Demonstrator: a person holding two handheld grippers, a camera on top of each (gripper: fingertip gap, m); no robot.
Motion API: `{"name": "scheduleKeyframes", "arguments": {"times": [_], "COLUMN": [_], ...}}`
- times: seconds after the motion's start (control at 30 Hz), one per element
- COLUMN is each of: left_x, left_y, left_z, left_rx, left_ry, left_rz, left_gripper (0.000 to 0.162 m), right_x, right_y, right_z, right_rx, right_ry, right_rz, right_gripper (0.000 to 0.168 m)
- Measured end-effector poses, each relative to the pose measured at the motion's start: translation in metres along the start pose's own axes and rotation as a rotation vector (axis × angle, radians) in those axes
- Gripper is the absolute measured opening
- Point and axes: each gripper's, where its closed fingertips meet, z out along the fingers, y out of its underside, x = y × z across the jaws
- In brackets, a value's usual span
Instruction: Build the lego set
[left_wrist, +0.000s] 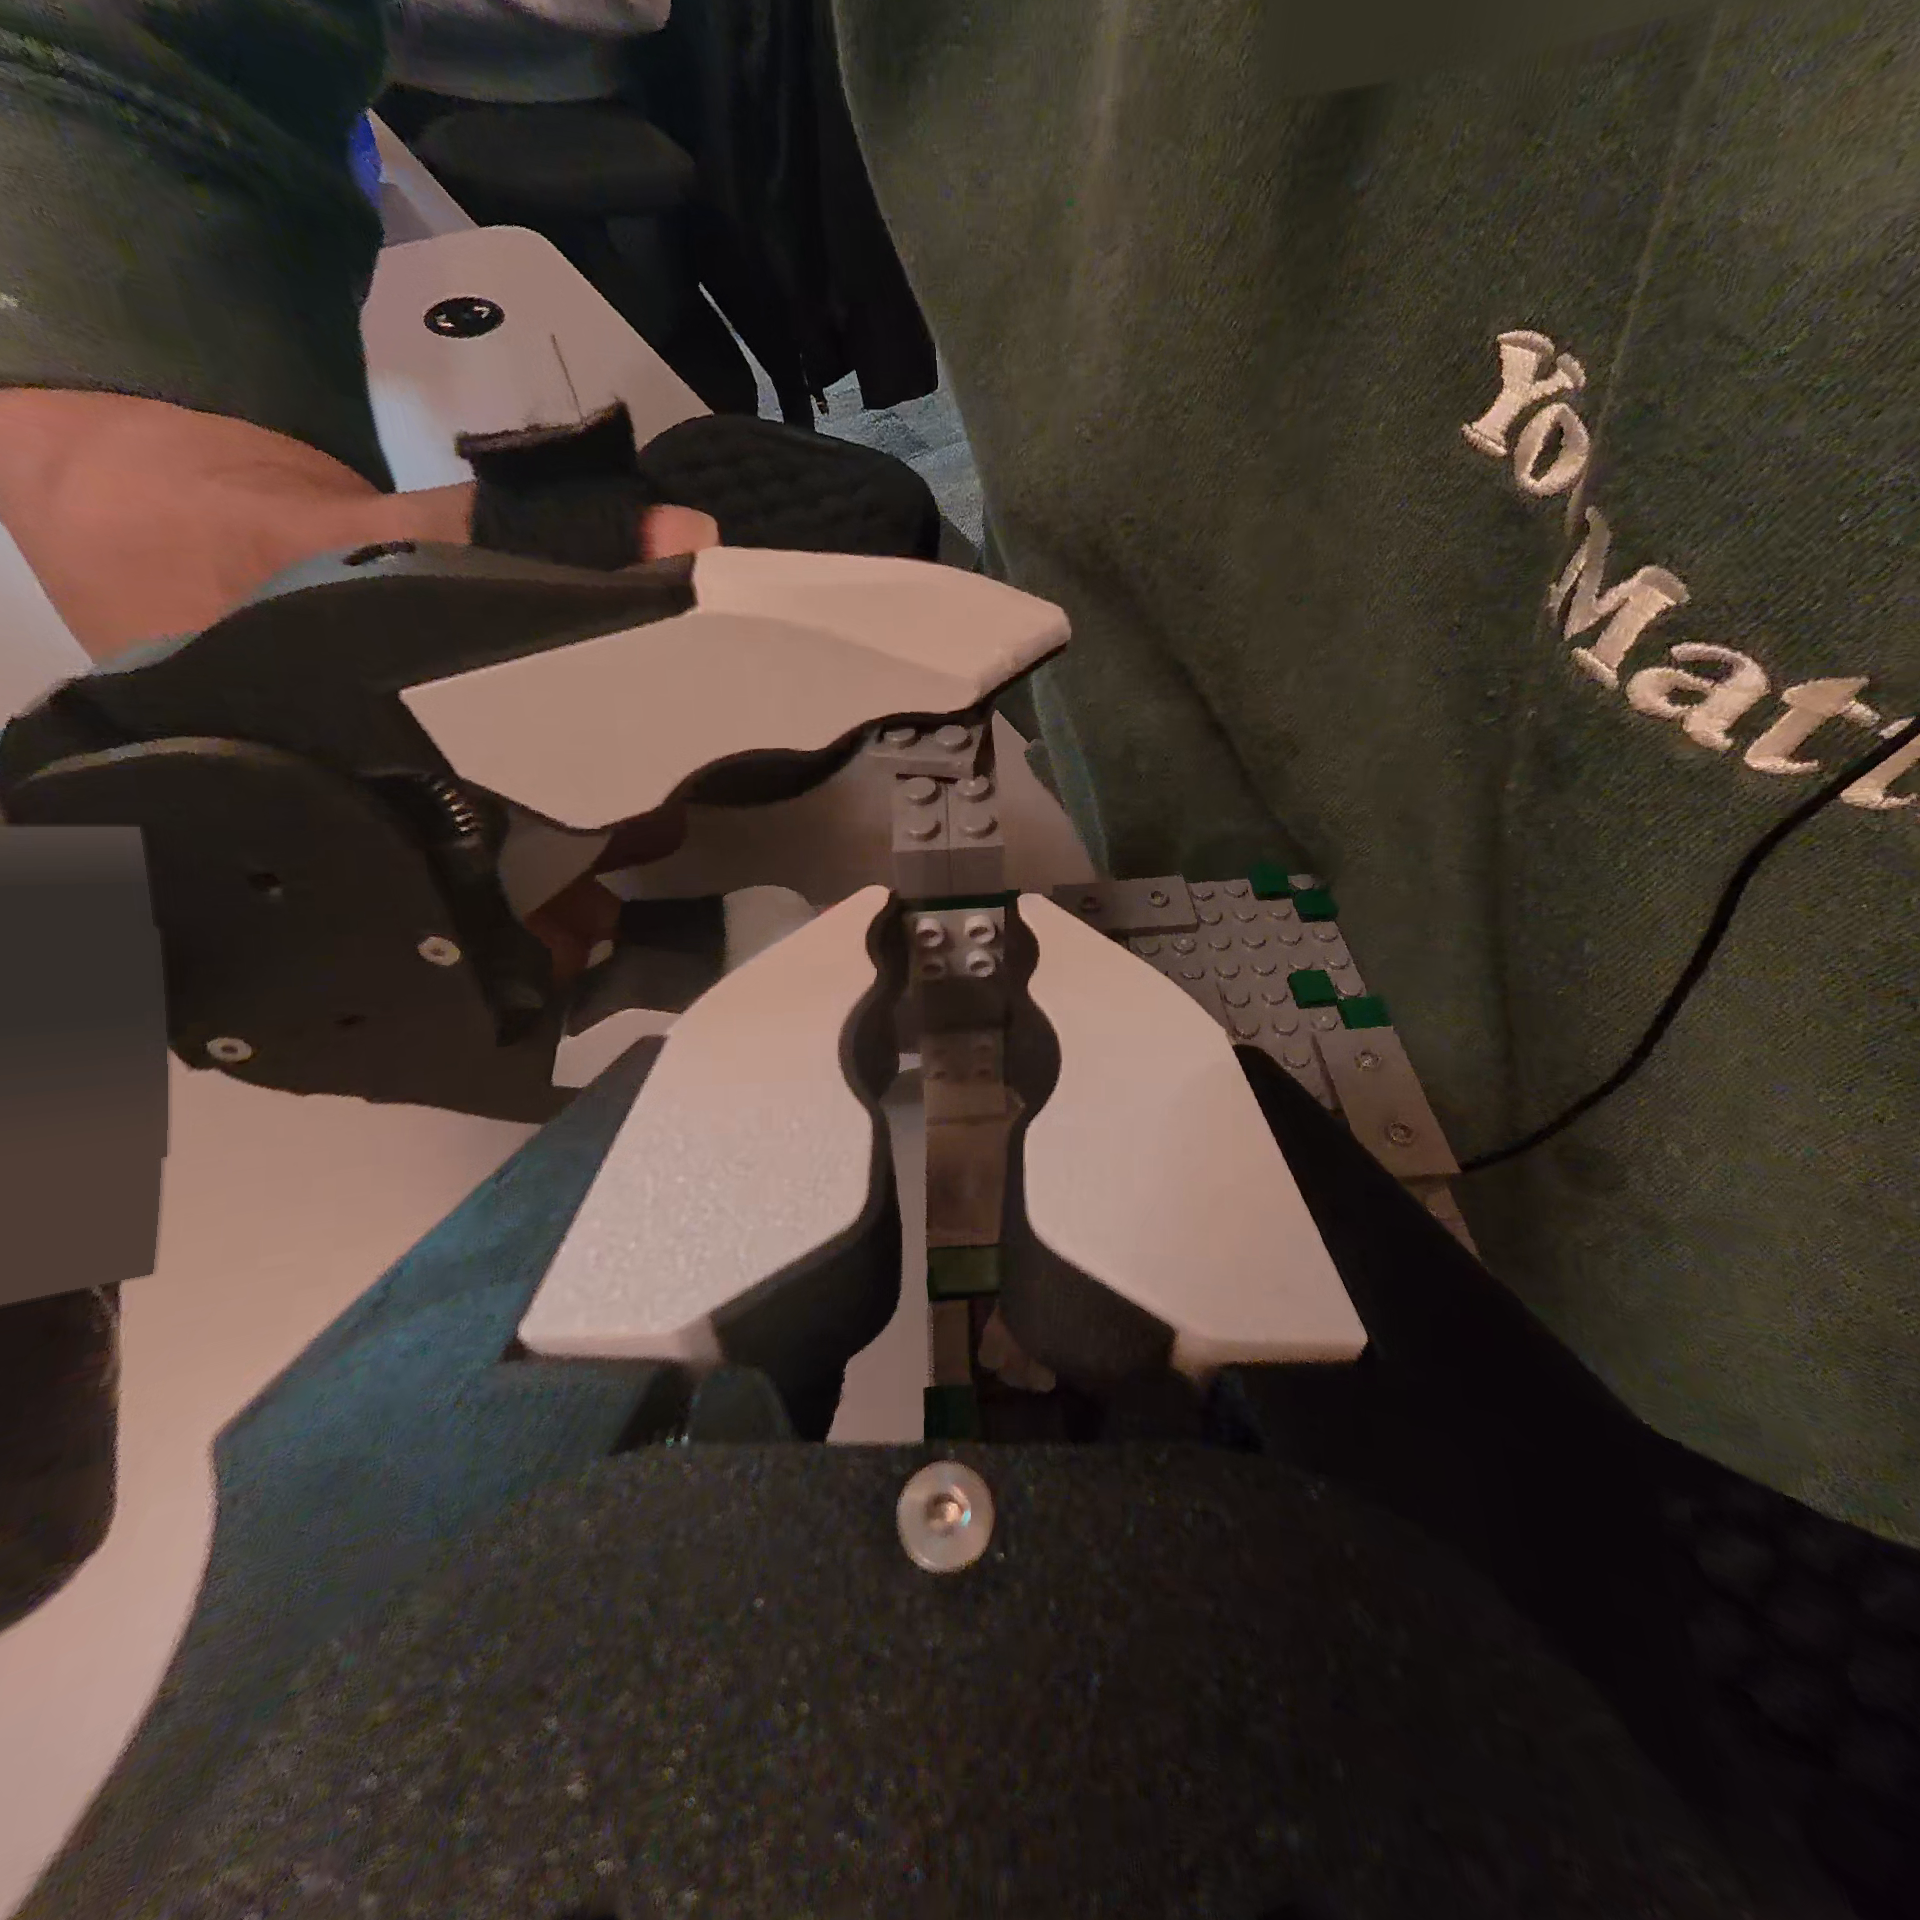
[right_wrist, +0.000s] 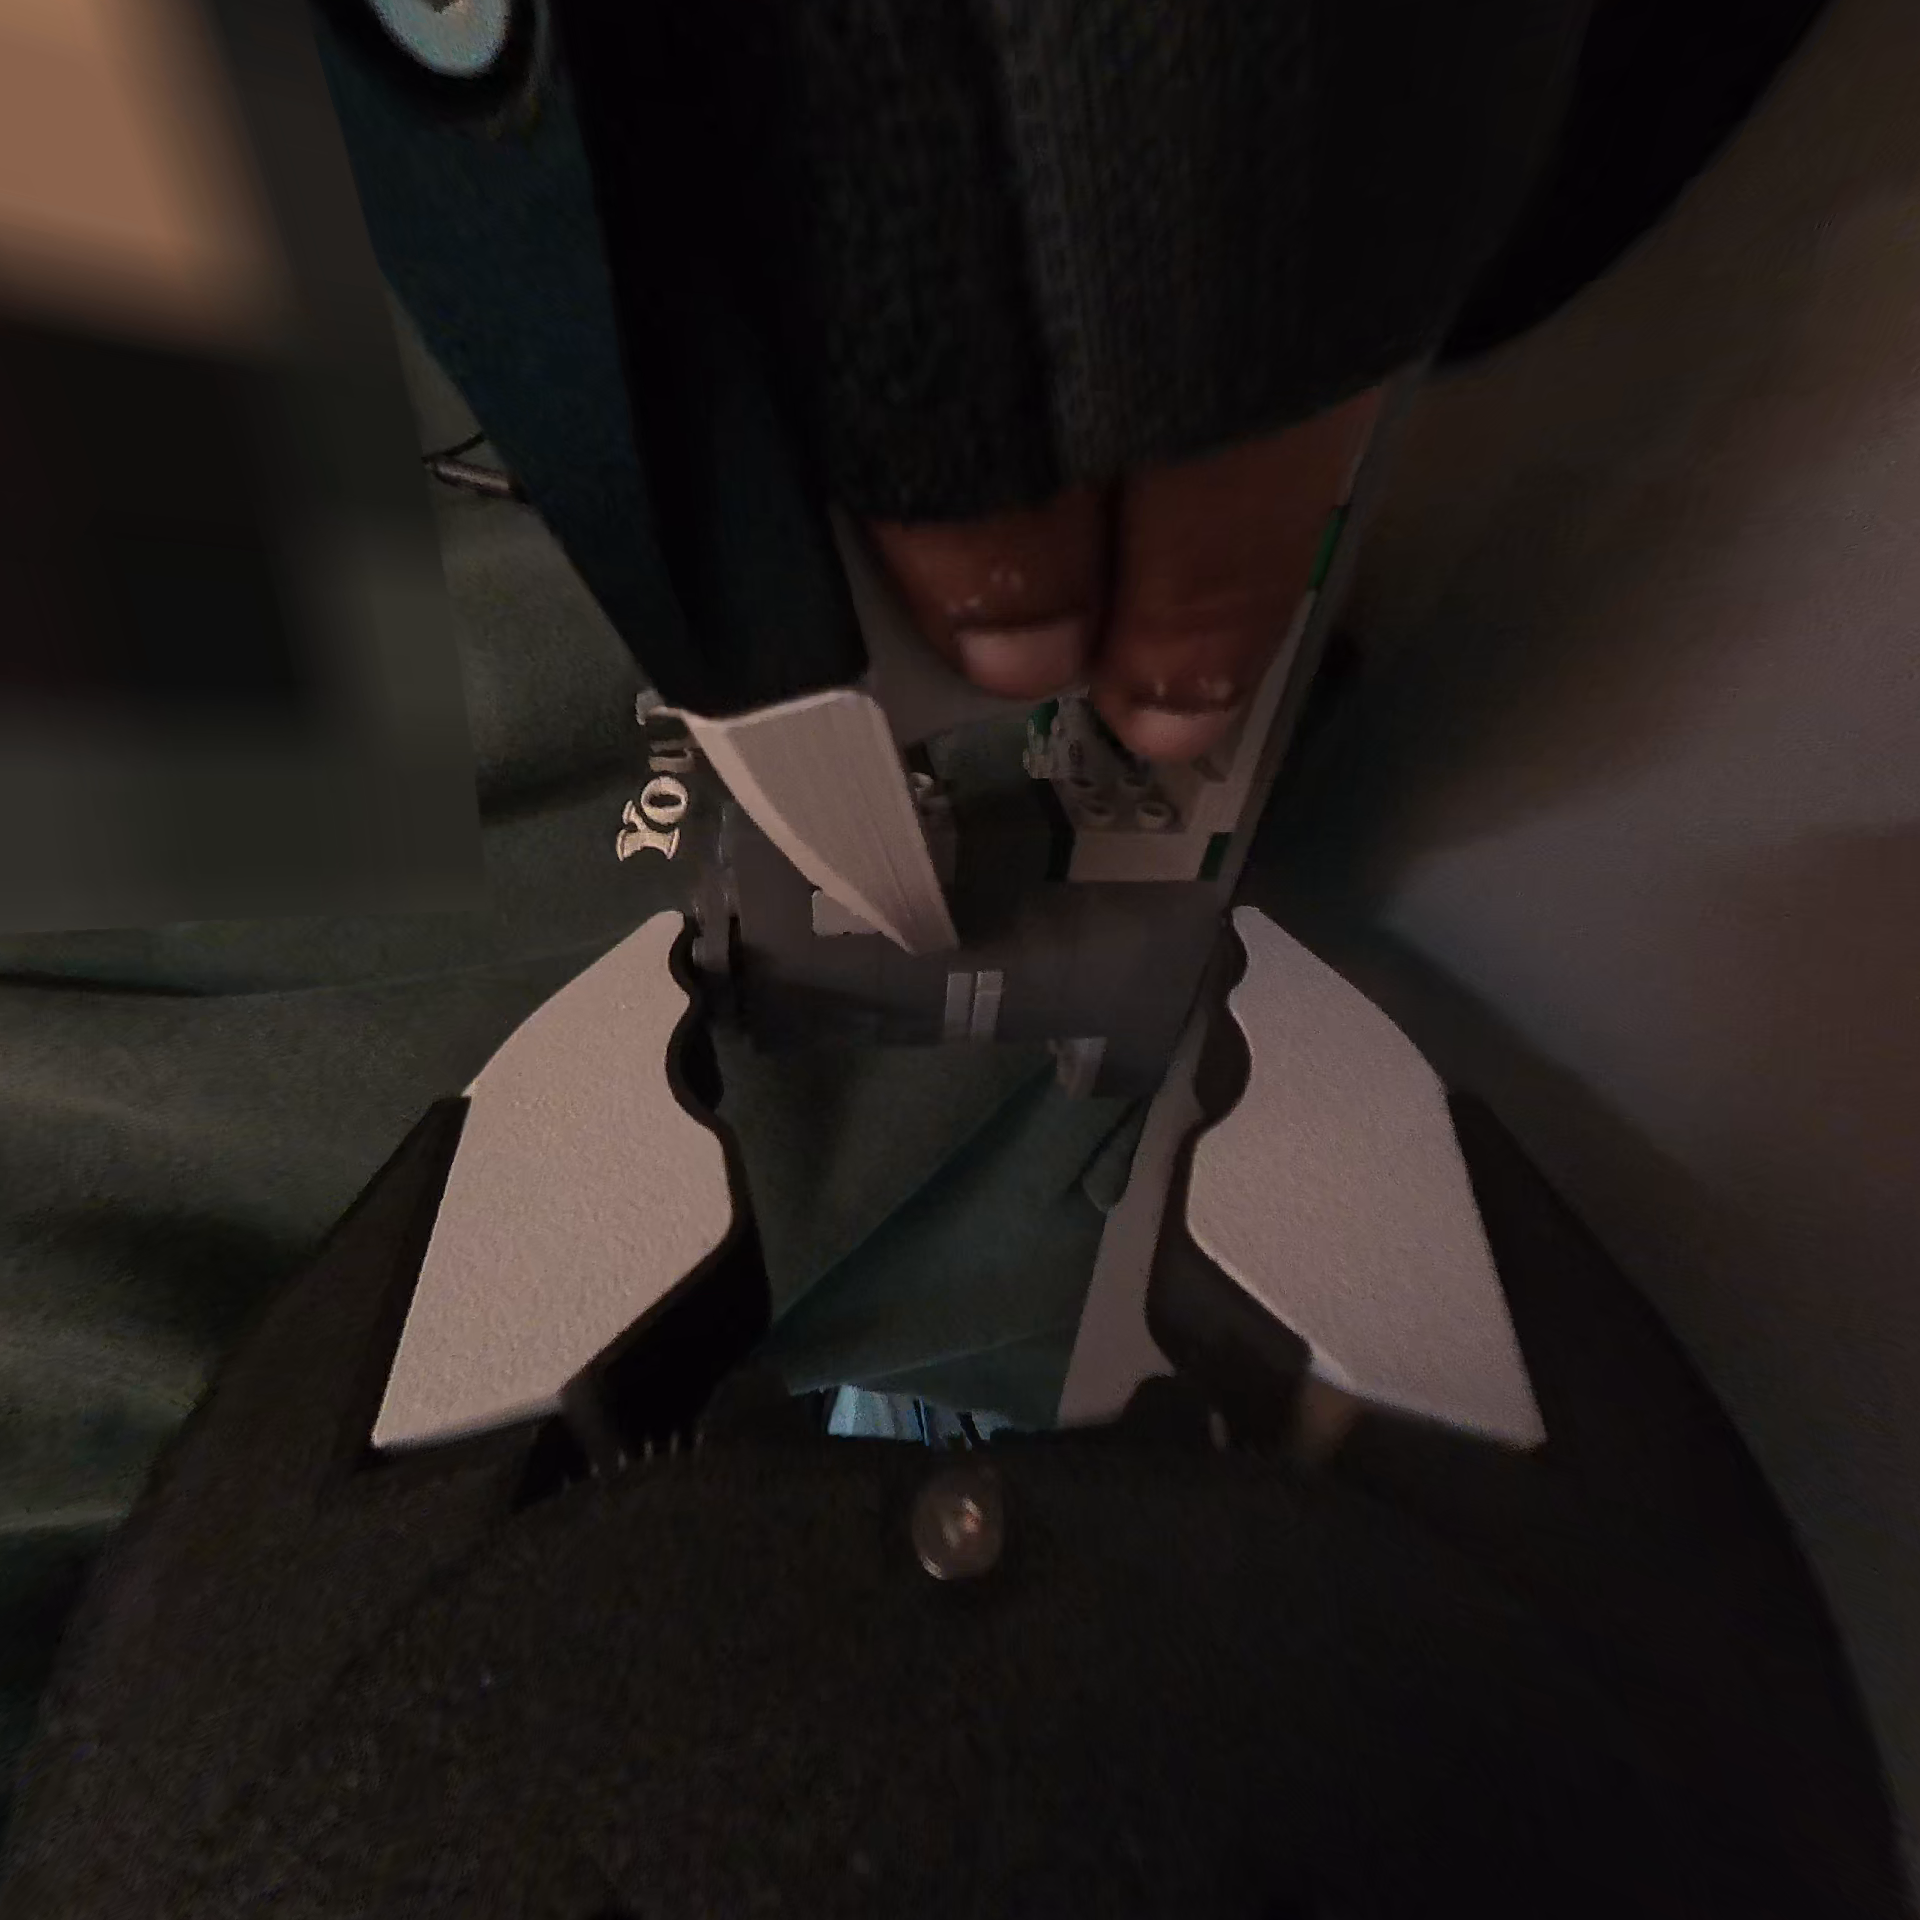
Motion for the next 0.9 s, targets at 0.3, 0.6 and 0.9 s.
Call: {"name": "scheduleKeyframes", "arguments": {"times": [0.3, 0.6, 0.9], "left_x": [0.003, 0.007, 0.011], "left_y": [-0.001, -0.001, -0.002], "left_z": [0.008, 0.01, 0.016], "left_rx": [0.003, -0.011, -0.032], "left_ry": [0.023, 0.018, 0.037], "left_rz": [0.013, 0.027, 0.034], "left_gripper": [0.017, 0.017, 0.017], "right_x": [0.003, 0.004, 0.005], "right_y": [0.011, 0.013, 0.019], "right_z": [0.005, 0.009, 0.013], "right_rx": [-0.141, -0.17, -0.199], "right_ry": [0.052, 0.082, 0.083], "right_rz": [-0.015, -0.047, -0.083], "right_gripper": [0.091, 0.091, 0.09]}}
